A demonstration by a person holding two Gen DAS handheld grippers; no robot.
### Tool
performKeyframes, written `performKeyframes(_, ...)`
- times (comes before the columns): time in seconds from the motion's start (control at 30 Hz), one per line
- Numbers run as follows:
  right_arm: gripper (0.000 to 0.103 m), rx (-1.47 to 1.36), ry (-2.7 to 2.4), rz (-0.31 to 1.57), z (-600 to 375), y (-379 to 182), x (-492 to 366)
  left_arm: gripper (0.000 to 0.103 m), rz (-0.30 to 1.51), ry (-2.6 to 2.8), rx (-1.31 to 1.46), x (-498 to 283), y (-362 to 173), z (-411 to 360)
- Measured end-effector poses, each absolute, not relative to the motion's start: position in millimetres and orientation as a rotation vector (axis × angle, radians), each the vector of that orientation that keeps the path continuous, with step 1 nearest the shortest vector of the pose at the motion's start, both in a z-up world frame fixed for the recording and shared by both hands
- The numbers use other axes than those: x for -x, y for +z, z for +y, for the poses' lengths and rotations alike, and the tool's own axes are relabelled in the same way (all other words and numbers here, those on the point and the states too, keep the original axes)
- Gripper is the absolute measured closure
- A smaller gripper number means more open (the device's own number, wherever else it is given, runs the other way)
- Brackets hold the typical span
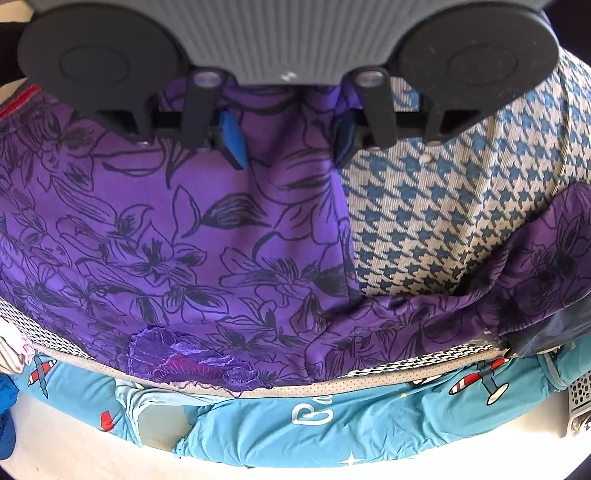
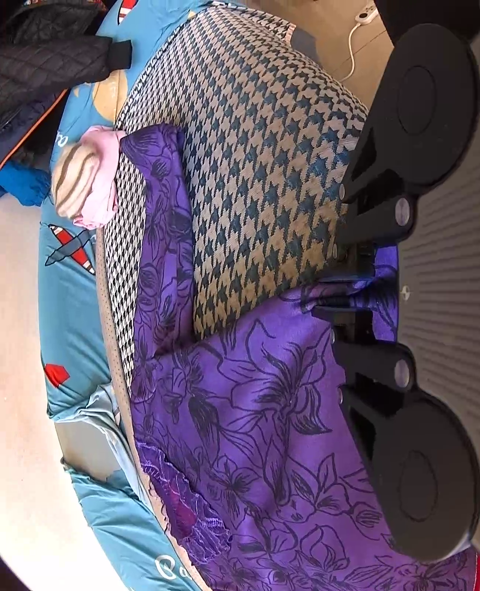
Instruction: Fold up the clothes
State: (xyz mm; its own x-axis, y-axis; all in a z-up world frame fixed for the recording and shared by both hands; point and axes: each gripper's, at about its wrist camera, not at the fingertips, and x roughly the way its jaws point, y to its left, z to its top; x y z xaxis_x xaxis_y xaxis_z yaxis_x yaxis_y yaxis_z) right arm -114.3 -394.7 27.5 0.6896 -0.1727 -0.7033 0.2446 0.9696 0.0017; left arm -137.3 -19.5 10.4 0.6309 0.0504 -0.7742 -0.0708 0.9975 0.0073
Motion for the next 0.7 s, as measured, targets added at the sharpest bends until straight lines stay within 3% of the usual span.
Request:
performKeyframes(0.13, 0.083, -0.113, -0.244, 0.732, -394, 35, 123, 0.055, 0.874, 0.081, 0.051, 145, 13, -19)
performKeyframes(0.7, 0.082, -0.129, 0.151, 0.762, -340, 32, 159, 0.041, 0.831, 0.064, 0.01, 161, 18, -36)
